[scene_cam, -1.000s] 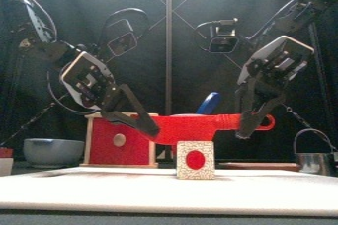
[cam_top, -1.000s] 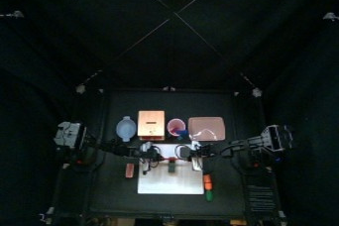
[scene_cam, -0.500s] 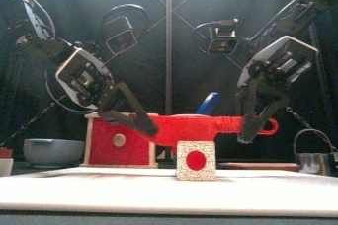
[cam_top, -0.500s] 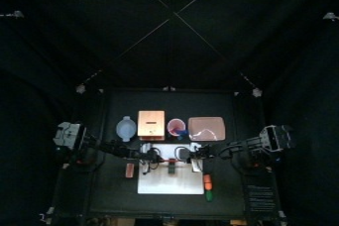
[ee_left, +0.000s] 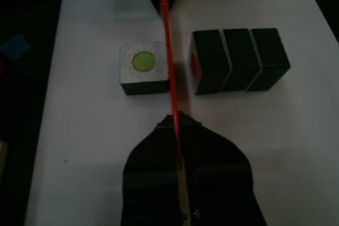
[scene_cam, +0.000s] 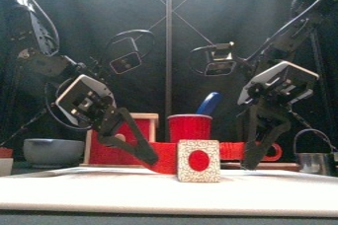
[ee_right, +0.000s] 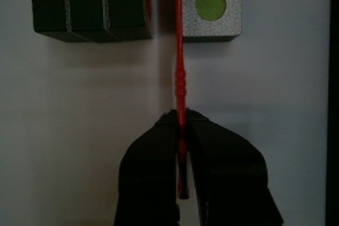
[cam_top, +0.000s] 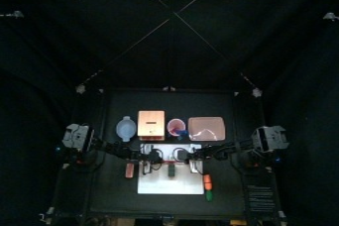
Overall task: Cut the sushi into 4 pieces with the knife
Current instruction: Cut the sushi into 4 pieces
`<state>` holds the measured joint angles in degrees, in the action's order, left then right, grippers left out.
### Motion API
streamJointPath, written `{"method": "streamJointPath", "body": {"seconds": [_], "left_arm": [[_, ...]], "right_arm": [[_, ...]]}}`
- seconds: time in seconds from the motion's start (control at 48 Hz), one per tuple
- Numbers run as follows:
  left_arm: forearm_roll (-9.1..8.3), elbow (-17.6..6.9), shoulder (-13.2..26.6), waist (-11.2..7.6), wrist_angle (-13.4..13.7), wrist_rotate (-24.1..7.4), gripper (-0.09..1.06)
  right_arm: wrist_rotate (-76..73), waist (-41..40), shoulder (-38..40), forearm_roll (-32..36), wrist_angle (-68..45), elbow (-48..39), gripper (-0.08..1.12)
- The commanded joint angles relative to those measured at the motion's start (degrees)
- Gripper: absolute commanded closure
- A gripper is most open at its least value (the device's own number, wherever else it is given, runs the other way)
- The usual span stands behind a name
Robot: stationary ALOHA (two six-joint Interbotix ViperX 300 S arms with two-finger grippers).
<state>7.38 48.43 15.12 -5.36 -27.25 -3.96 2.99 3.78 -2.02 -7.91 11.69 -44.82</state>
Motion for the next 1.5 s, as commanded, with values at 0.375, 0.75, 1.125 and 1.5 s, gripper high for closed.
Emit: {"method": "streamJointPath", "body": {"seconds": [0.375,0.75,1.125,1.5], "left_arm": [[-1.05,-0.88,-1.32,5.1,0.35,-1.85,0.75],[-1.85,-0.79,-11.51,0.53,2.9,-2.29,0.75],[-1.23,-1.23,-11.16,-4.92,3.52,-1.93,0.75],[-0.35,-1.58,-10.02,-5.63,3.6,-1.85,0.75]], "right_arm": [[0.09,-5.8,3.43,3.6,0.35,0.7,0.8],[0.0,-0.79,11.25,1.49,1.49,0.7,0.8],[0.0,4.04,10.63,-2.72,-0.35,-0.09,0.8],[0.0,4.39,8.35,-3.43,-0.88,-0.09,0.8]]}}
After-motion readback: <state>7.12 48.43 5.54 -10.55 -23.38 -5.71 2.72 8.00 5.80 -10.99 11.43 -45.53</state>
